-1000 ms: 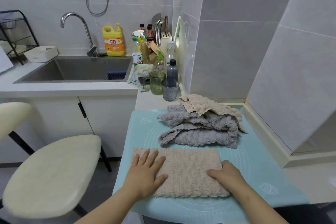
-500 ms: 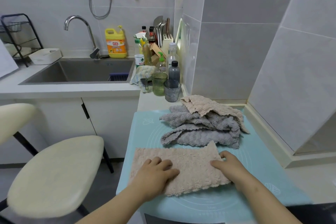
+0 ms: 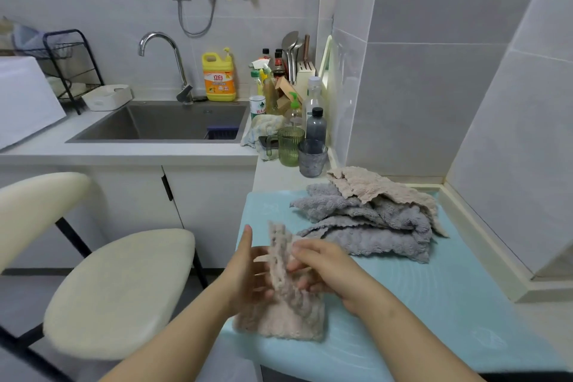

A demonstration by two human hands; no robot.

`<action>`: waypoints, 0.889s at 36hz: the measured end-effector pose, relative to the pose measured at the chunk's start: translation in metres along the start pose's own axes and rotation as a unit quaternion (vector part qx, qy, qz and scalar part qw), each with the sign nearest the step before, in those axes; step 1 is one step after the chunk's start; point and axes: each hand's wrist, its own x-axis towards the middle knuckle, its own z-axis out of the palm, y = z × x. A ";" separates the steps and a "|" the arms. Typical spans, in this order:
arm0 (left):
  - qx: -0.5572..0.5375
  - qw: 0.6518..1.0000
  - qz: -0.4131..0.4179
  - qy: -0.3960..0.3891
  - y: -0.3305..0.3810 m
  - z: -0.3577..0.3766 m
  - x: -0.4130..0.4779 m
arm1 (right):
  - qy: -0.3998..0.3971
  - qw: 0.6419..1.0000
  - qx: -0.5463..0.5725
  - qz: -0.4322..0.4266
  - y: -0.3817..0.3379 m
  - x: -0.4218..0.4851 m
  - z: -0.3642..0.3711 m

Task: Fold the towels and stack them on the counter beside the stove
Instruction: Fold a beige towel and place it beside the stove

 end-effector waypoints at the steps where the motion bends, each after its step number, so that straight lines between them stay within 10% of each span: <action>1: 0.012 1.000 -0.003 -0.007 0.000 -0.003 -0.001 | -0.004 1.000 0.009 0.005 0.000 0.001 0.001; 10: 0.319 0.927 0.190 0.047 -0.007 -0.002 -0.001 | 0.079 0.995 0.027 0.052 0.023 0.000 -0.012; 22: 0.463 0.862 0.186 0.095 -0.020 -0.031 0.000 | 0.123 0.980 -0.155 0.004 0.044 0.001 -0.002; 27: 0.574 0.713 0.323 0.240 -0.033 -0.035 0.010 | 0.130 0.907 -0.389 -0.094 0.052 0.005 0.006; 32: 0.670 0.686 0.276 0.074 -0.044 -0.013 0.012 | 0.066 0.831 -0.548 -0.069 0.068 0.017 0.020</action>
